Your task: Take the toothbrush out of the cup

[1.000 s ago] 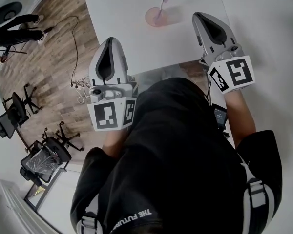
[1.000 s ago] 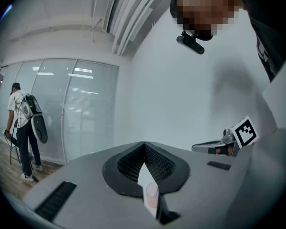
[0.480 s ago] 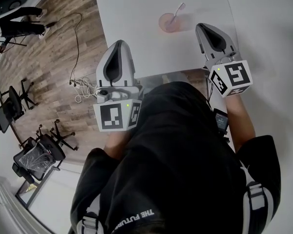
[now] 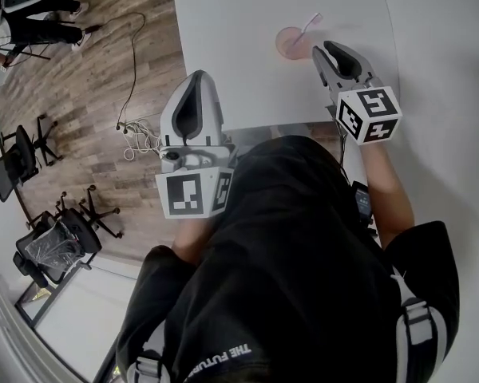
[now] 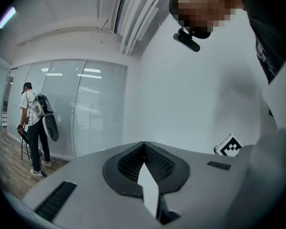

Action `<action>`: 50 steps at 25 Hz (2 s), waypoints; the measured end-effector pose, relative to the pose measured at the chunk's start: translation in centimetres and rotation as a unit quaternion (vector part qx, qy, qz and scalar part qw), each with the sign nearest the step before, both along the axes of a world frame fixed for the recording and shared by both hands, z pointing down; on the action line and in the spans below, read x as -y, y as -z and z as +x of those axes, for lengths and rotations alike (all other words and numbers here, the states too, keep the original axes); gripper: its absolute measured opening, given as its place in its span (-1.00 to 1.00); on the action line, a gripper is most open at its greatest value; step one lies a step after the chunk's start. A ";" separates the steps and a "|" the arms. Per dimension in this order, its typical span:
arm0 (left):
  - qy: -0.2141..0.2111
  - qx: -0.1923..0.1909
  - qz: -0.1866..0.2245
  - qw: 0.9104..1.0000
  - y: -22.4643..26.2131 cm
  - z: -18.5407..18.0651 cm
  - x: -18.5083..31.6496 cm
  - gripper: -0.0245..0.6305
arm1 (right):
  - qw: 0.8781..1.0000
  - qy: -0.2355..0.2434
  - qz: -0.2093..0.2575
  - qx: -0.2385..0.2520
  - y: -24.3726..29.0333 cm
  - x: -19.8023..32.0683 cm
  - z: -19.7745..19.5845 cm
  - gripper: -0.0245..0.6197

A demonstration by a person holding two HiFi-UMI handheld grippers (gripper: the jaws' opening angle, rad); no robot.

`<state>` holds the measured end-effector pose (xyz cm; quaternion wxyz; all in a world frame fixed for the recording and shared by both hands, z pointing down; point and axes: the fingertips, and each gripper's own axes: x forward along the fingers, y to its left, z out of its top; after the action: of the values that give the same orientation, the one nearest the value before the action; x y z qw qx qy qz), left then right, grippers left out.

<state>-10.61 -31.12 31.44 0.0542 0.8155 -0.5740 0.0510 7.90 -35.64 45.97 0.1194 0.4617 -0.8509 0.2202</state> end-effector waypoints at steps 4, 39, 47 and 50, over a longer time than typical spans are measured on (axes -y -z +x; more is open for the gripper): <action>0.008 0.002 -0.004 1.000 -0.5 0.1 -0.8 -0.87 | 1.000 -0.007 -0.010 -0.001 -1.7 0.6 -0.1 -0.60; 0.030 0.013 -0.011 0.999 -1.0 -0.1 -2.3 -0.87 | 0.999 0.012 -0.013 -0.038 -5.4 3.8 -2.6 -0.61; 0.031 0.012 -0.009 0.999 -0.9 -0.4 -2.4 -0.87 | 0.999 0.011 -0.006 -0.047 -5.4 4.0 -2.7 -0.69; 0.032 0.011 -0.009 0.999 -0.9 -0.4 -2.4 -0.87 | 0.999 0.014 -0.004 -0.046 -5.4 3.9 -2.8 -0.70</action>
<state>-11.04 -28.76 32.36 0.0570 0.7956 -0.5997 0.0638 5.11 -39.57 51.34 0.1638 0.4593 -0.8497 0.2007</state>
